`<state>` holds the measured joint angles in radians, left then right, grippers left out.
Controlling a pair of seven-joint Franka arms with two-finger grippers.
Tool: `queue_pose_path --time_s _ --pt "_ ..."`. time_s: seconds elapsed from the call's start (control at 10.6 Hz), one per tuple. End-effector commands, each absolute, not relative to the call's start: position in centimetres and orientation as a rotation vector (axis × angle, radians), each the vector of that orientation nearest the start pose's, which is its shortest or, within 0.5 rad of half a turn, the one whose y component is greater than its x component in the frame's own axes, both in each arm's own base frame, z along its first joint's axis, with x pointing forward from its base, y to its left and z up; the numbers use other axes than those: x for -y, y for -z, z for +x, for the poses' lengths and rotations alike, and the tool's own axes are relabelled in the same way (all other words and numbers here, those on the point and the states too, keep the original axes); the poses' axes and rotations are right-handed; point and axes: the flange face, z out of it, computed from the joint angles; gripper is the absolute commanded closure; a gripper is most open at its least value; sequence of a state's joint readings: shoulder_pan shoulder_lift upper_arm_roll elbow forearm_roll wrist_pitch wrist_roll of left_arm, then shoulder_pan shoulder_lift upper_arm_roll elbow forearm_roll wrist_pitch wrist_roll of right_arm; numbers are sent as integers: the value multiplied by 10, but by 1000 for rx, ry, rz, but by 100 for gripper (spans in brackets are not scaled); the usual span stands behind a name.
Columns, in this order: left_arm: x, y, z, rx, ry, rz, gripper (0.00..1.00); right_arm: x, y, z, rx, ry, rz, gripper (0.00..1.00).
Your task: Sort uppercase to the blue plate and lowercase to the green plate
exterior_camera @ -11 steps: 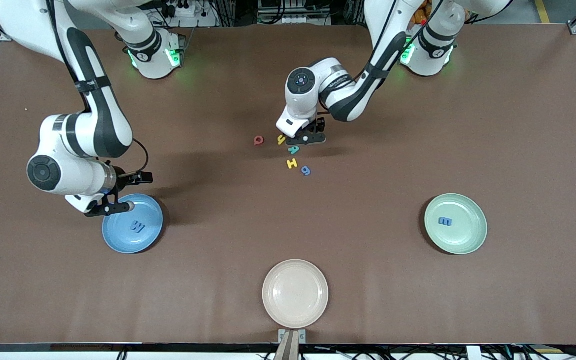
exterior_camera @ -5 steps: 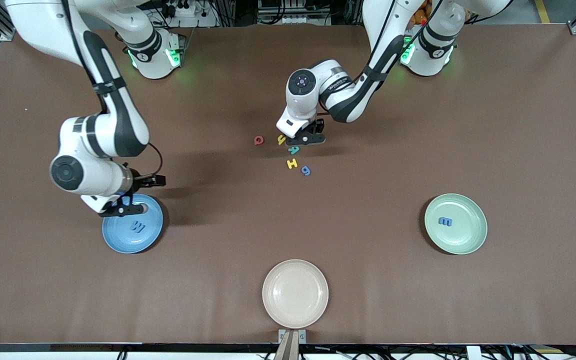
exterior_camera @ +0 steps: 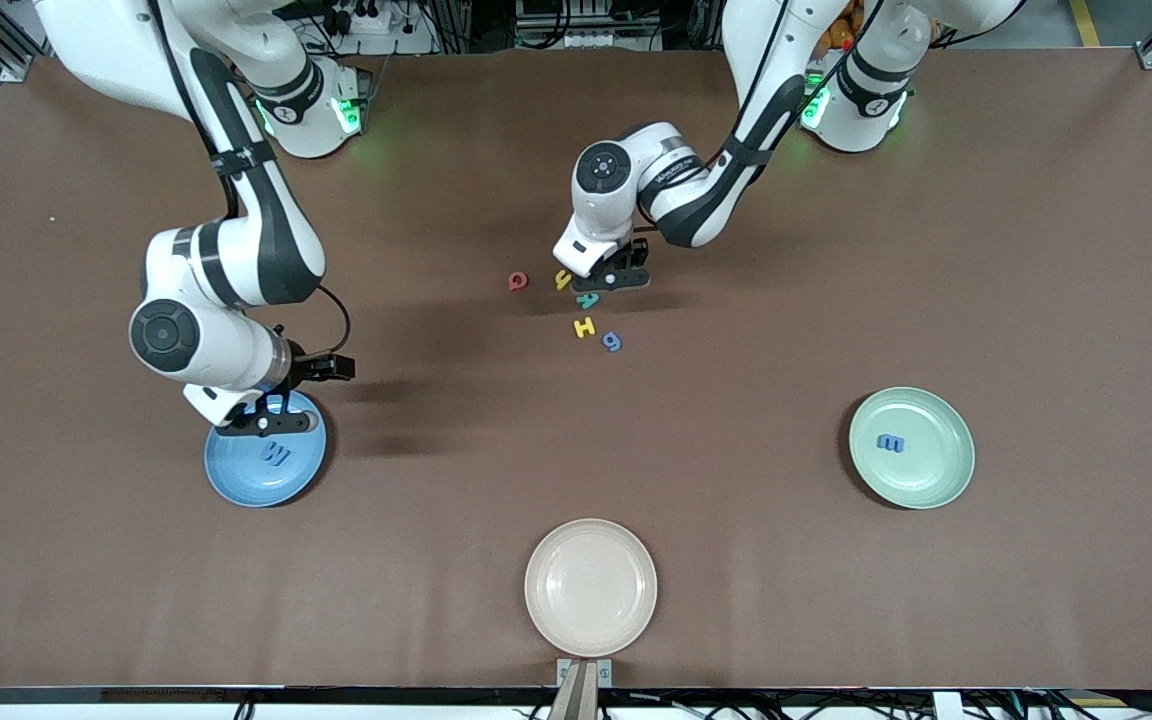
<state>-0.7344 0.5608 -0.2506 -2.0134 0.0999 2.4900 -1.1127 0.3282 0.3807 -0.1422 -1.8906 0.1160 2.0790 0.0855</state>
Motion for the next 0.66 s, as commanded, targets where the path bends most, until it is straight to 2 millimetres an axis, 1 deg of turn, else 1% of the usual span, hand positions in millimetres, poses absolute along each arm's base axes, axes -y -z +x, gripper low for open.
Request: queue_pose_path --time_s 0.0,0.09,0.28,0.57 --pt "498 -172 330 132 -110 -3129 31 -120 -290 599 80 -304 -3110 0" --pt "498 -172 330 132 -109 -3129 32 -116 -291 601 92 -296 -3105 0" --pt "498 -169 331 133 -112 -3128 33 -116 -284 604 96 -305 -3106 0" --pt "497 -168 332 135 -113 -3126 36 -115 -282 607 94 -302 -3107 0"
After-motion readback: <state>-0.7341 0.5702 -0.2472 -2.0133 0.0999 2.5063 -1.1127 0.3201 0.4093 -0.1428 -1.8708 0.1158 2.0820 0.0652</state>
